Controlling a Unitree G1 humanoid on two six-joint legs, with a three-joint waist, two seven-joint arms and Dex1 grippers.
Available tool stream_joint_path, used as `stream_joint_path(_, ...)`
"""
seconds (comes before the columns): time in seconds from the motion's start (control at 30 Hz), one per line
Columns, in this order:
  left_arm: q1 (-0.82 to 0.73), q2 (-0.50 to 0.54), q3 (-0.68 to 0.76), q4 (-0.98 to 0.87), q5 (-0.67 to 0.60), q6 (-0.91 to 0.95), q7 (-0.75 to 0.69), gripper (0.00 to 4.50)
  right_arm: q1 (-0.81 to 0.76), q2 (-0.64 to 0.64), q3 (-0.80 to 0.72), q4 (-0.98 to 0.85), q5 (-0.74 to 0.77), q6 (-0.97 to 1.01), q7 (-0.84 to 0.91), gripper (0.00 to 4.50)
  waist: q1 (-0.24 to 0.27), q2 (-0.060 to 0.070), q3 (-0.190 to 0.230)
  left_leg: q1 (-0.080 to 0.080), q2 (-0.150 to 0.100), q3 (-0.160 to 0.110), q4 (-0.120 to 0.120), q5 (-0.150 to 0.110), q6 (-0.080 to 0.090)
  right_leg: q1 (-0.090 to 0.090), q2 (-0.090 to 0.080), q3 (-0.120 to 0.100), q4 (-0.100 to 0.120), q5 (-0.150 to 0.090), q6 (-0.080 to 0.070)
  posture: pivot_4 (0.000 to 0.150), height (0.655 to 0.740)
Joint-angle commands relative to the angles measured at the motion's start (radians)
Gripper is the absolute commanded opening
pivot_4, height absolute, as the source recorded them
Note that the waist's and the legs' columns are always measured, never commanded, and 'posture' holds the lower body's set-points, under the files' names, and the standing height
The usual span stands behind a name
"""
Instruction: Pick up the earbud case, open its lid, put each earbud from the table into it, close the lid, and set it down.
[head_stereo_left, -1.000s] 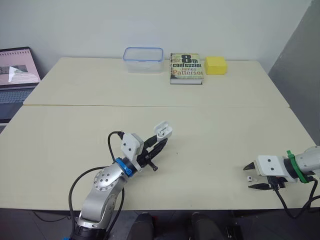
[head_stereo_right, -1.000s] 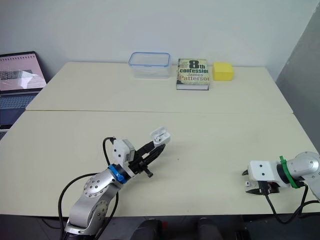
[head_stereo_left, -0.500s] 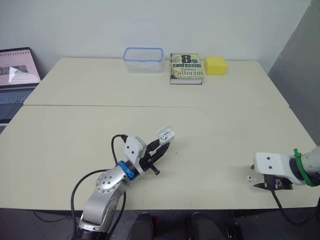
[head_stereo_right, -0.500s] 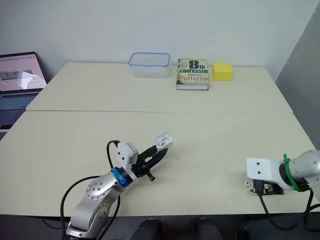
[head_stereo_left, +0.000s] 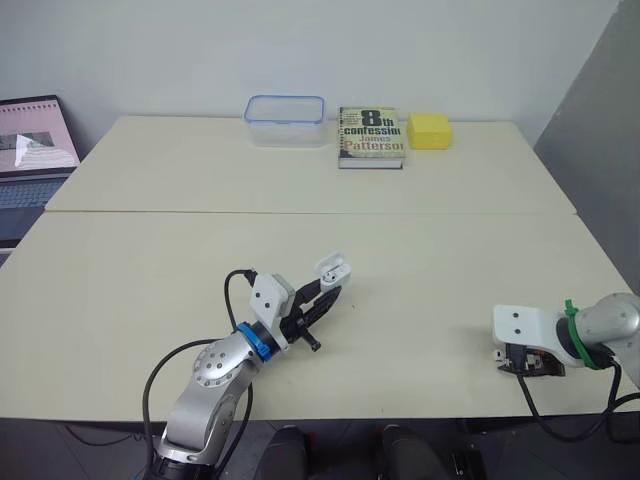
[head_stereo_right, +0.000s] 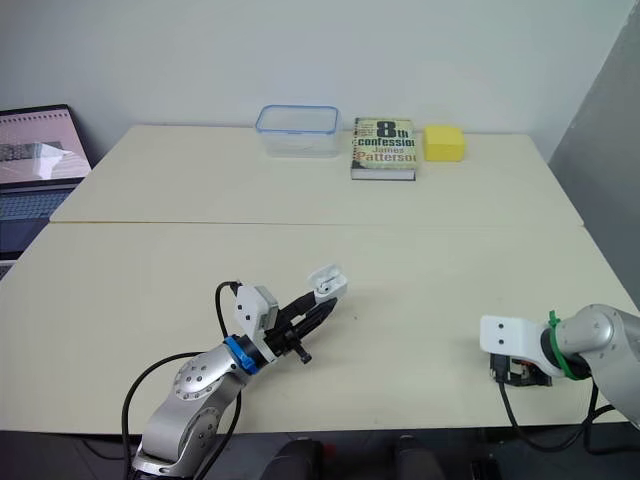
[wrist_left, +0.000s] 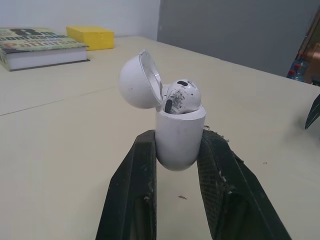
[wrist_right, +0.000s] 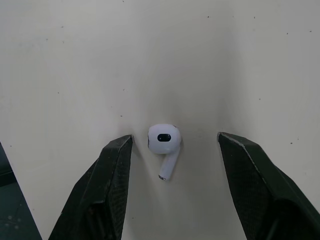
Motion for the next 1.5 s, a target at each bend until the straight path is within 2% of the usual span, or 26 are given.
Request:
stream_joint_path(0.03, 0.003, 0.002, 0.001, -0.052, 0.000, -0.006, 0.009, 0.77, -0.013, 0.011, 0.025, 0.037, -0.023, -0.006, 0.005, 2.41, 0.000, 0.000, 0.000, 0.000, 0.000, 0.000, 0.000, 0.000, 0.000, 0.000, 0.000, 0.000, 0.000, 0.000, 0.000, 0.150, 0.7400)
stream_joint_path(0.13, 0.004, 0.002, 0.001, -0.052, 0.002, -0.008, 0.009, 0.77, -0.034, 0.025, 0.036, 0.040, -0.019, -0.005, 0.017, 1.56, -0.001, -0.002, -0.001, 0.000, 0.000, 0.000, 0.000, 0.000, 0.000, 0.000, 0.000, 0.000, 0.000, 0.000, 0.000, 0.150, 0.7400)
stream_joint_path(0.23, 0.004, 0.003, 0.000, -0.051, 0.004, -0.011, 0.007, 0.77, -0.049, 0.034, 0.043, 0.034, -0.010, 0.000, 0.034, 0.48, -0.002, -0.003, -0.002, 0.001, 0.000, 0.000, 0.000, 0.000, 0.000, 0.001, 0.000, 0.001, 0.000, 0.001, 0.000, 0.150, 0.7400)
stream_joint_path(0.27, 0.004, 0.003, 0.000, -0.049, 0.005, -0.013, 0.006, 0.77, -0.053, 0.037, 0.044, 0.032, -0.008, 0.001, 0.036, 0.41, -0.002, -0.003, -0.002, 0.002, 0.000, 0.000, 0.000, 0.000, 0.000, 0.001, 0.000, 0.000, 0.000, 0.001, 0.000, 0.150, 0.7400)
stream_joint_path(0.4, 0.002, 0.003, 0.000, -0.045, 0.008, -0.019, 0.004, 0.77, -0.063, 0.040, 0.017, 0.025, 0.009, -0.010, 0.042, 0.41, -0.002, -0.003, -0.002, 0.002, 0.000, 0.000, 0.000, 0.000, 0.000, 0.001, 0.000, 0.000, 0.000, 0.000, 0.000, 0.150, 0.7400)
stream_joint_path(0.5, -0.004, 0.003, 0.002, -0.037, 0.008, -0.022, -0.001, 0.77, -0.108, 0.096, -0.062, -0.003, 0.102, -0.042, 0.045, 0.41, -0.004, -0.003, -0.002, 0.001, 0.000, 0.001, 0.000, 0.000, 0.000, 0.001, 0.000, 0.001, 0.000, 0.001, 0.000, 0.150, 0.7400)
stream_joint_path(0.57, -0.012, 0.002, 0.003, -0.028, 0.009, -0.026, -0.004, 0.77, -0.174, 0.206, -0.123, -0.032, 0.208, -0.053, 0.017, 0.41, -0.006, -0.002, -0.002, 0.001, 0.001, 0.001, 0.000, 0.000, 0.000, 0.000, 0.001, 0.002, 0.001, 0.001, 0.000, 0.150, 0.7400)
stream_joint_path(0.73, -0.037, -0.011, -0.002, -0.007, 0.010, -0.039, -0.004, 0.77, -0.258, 0.461, -0.183, -0.067, 0.338, -0.078, -0.111, 0.41, 0.000, -0.002, -0.001, -0.001, 0.001, -0.001, -0.001, 0.000, 0.000, -0.001, 0.002, 0.000, 0.000, 0.001, 0.000, 0.150, 0.7400)
stream_joint_path(0.87, -0.052, -0.024, -0.006, -0.001, 0.008, -0.049, -0.001, 0.77, -0.278, 0.704, -0.170, -0.078, 0.348, -0.182, -0.290, 0.41, 0.003, -0.002, -0.001, -0.002, 0.000, -0.002, -0.001, 0.000, 0.000, -0.001, 0.001, -0.001, 0.000, 0.001, 0.000, 0.150, 0.7400)
stream_joint_path(1.07, -0.065, -0.040, -0.007, -0.009, 0.008, -0.055, 0.007, 0.77, -0.286, 0.923, -0.071, -0.053, 0.293, -0.238, -0.454, 0.41, -0.002, -0.002, -0.001, -0.001, 0.001, -0.001, -0.001, 0.000, 0.000, -0.002, 0.001, 0.000, 0.002, 0.001, 0.000, 0.150, 0.7400)
stream_joint_path(1.27, -0.067, -0.043, -0.009, -0.019, 0.007, -0.048, 0.010, 0.77, -0.263, 0.998, 0.002, 0.001, 0.253, -0.304, -0.506, 0.41, -0.001, -0.002, -0.001, -0.001, 0.001, -0.001, -0.001, 0.000, 0.000, -0.002, 0.001, 0.000, 0.002, 0.001, 0.000, 0.150, 0.7400)
stream_joint_path(1.5, -0.070, -0.038, -0.004, -0.022, 0.002, -0.047, 0.015, 0.77, -0.245, 1.004, 0.013, 0.054, 0.231, -0.358, -0.524, 0.41, -0.001, -0.002, -0.001, -0.001, 0.001, -0.001, -0.001, 0.000, 0.000, -0.002, 0.001, 0.001, 0.002, 0.001, 0.000, 0.150, 0.7400)
